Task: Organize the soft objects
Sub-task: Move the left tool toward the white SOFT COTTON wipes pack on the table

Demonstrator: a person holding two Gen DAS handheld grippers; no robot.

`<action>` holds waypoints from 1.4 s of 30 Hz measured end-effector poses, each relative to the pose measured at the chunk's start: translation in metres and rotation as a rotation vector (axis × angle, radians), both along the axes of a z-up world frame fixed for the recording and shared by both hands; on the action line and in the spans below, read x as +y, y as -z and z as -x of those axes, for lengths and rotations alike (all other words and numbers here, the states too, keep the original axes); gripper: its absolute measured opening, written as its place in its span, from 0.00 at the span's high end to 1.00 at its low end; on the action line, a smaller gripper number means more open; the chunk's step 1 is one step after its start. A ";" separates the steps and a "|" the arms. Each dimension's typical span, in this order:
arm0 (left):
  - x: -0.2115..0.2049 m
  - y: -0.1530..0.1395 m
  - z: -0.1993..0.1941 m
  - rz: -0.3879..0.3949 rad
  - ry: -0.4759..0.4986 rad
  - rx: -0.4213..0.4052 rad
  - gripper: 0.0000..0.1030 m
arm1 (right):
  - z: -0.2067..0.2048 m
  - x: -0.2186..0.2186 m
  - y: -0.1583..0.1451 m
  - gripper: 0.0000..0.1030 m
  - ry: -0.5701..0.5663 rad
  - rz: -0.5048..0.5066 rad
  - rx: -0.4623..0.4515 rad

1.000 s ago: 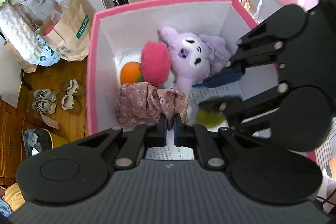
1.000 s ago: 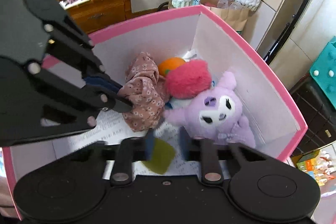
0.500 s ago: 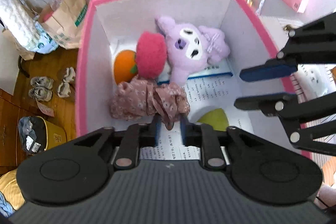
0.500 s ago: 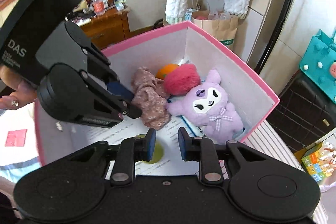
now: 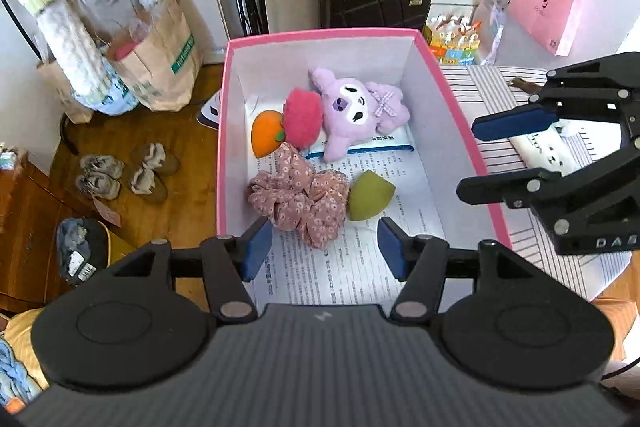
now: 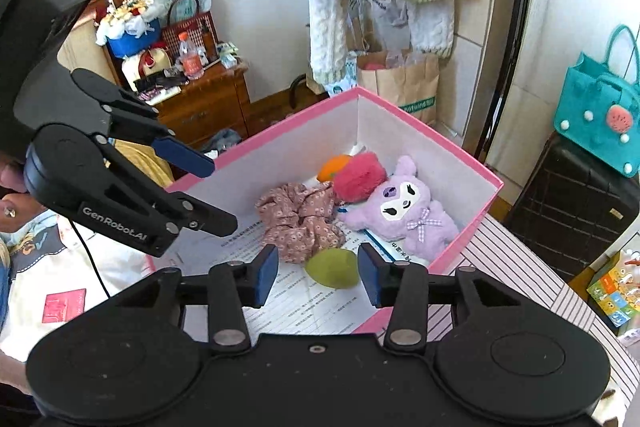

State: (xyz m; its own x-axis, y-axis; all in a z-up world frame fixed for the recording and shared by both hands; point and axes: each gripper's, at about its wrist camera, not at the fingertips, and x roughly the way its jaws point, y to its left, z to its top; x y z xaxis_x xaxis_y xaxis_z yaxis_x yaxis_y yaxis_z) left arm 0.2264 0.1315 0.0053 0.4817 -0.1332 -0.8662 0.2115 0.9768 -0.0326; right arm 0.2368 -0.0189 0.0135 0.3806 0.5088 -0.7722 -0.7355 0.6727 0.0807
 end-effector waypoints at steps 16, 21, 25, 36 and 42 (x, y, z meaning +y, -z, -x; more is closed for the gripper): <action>-0.029 -0.047 0.089 -0.072 0.059 -0.144 0.31 | 0.078 -0.034 -0.046 0.39 -0.016 -0.037 -0.115; -0.047 -0.055 0.113 -0.132 0.107 -0.218 0.25 | 0.105 -0.053 -0.054 0.36 -0.008 -0.045 -0.159; -0.057 -0.057 0.131 -0.133 0.131 -0.238 0.24 | 0.128 -0.067 -0.057 0.29 -0.012 -0.037 -0.188; -0.087 -0.047 0.177 -0.130 0.215 -0.317 0.11 | 0.181 -0.105 -0.045 0.23 0.005 -0.054 -0.243; -0.099 -0.031 0.194 -0.091 0.256 -0.334 0.10 | 0.204 -0.126 -0.027 0.23 0.015 -0.068 -0.243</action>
State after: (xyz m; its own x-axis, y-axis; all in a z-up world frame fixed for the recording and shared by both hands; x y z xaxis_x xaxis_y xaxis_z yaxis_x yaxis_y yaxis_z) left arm 0.0327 0.0321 0.0361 0.6990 -0.2152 -0.6819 0.4315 0.8874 0.1622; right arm 0.0326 -0.1451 0.0403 0.5587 0.5495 -0.6212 -0.7290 0.6826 -0.0518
